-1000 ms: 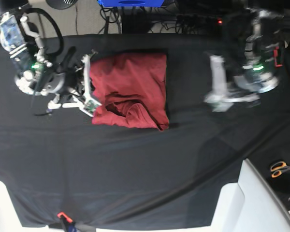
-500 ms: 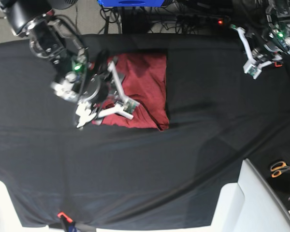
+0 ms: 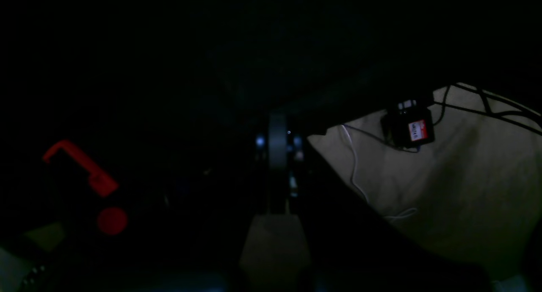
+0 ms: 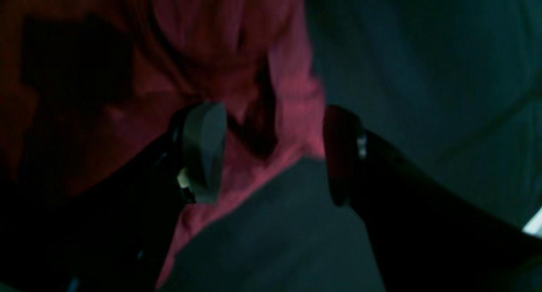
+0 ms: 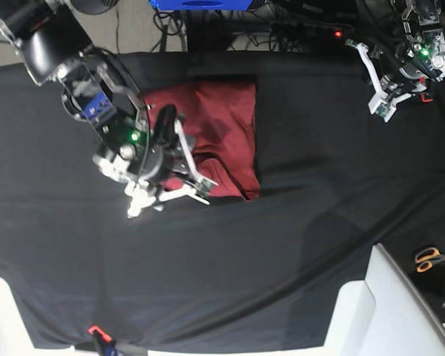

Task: Fold the T-shirt properly
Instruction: 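Grasp the bunched fabric at the shirt's hem end with the right gripper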

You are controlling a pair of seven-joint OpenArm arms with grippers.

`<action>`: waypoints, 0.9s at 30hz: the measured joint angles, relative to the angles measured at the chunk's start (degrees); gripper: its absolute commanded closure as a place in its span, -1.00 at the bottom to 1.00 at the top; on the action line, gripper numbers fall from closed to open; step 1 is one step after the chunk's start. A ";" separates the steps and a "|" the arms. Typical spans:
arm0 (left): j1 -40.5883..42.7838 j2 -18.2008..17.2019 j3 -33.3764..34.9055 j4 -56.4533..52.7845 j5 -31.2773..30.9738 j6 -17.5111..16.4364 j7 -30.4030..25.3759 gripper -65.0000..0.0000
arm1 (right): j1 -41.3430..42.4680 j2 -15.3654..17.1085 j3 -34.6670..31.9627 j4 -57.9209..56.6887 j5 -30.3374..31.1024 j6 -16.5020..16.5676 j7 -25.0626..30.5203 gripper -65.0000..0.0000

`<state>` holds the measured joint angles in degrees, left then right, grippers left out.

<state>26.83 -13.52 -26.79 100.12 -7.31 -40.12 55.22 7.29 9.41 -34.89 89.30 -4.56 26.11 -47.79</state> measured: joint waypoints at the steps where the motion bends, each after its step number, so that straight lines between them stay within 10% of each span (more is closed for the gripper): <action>1: 0.07 -0.02 0.00 0.00 0.02 0.00 0.02 1.00 | 0.24 -0.15 0.00 -0.61 0.09 0.04 0.00 -0.07; 8: 0.17 -0.04 -0.15 0.00 0.22 0.00 0.02 1.00 | 2.38 -1.57 -0.09 -4.22 -0.02 0.02 -0.15 -0.03; 15: 0.02 -0.13 -0.11 0.00 0.24 0.00 0.04 1.00 | 3.41 -1.42 -0.09 -6.10 0.09 0.04 -0.17 0.58; 27: -0.31 -0.11 -0.11 0.00 0.22 0.00 0.00 1.00 | 4.61 -1.38 0.02 -8.41 -0.02 0.00 -0.17 1.00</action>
<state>26.52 -13.63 -26.89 100.12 -7.09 -40.12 55.22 11.90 8.03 -34.87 80.88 -4.58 26.11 -47.97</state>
